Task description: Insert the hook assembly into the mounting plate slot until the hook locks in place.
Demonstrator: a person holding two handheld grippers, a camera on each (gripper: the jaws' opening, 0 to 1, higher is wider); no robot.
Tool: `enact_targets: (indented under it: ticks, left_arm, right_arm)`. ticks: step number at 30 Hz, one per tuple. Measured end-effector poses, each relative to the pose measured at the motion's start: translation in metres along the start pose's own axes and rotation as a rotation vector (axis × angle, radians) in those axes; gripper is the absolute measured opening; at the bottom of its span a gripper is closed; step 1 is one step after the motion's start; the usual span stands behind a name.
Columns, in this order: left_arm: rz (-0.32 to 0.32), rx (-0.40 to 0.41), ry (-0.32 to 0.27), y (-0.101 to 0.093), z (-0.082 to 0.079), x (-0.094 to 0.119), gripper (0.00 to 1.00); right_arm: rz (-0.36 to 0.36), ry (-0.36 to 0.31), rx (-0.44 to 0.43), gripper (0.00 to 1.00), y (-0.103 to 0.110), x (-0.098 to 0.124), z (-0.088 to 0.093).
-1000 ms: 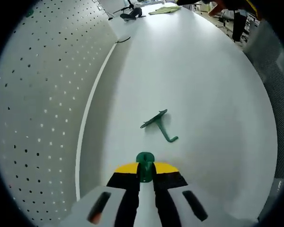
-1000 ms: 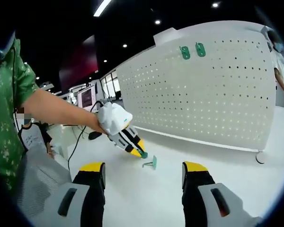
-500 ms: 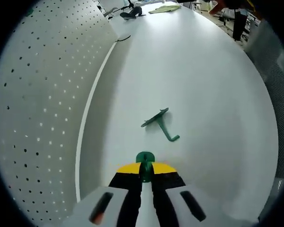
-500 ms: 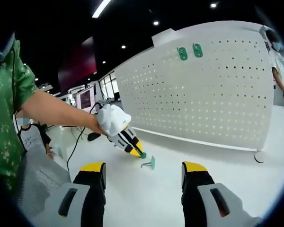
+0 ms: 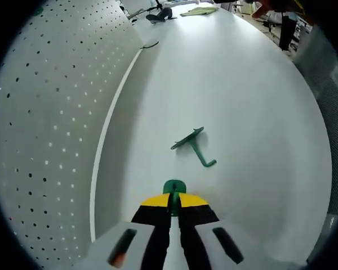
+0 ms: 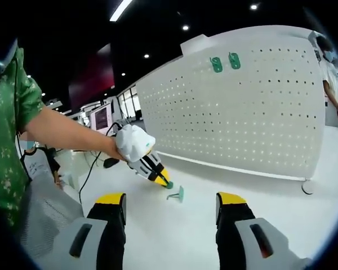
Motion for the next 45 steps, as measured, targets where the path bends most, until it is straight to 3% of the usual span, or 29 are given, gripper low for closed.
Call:
enact_targets:
  ticks: [21, 45]
  left_arm:
    - [-0.035, 0.029, -0.04, 0.001, -0.001, 0.006, 0.03]
    - [-0.161, 0.117, -0.139, 0.008, -0.007, 0.043, 0.03]
  right_arm:
    - [-0.004, 0.008, 0.012, 0.65, 0.003, -0.003, -0.002]
    - [-0.017, 0.022, 0.083, 0.65, 0.019, -0.003, -0.023]
Point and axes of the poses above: the point that each gripper's makers call its tool centre point, and the gripper's own axes: x roughly backward along the fingers, y roughly to its left, z roughly out of its underside, the point moved 6 cm from there along x, roughly backward along the fingers, and after that the axes turned 15 degrees about -x, right-handed, at the moved point
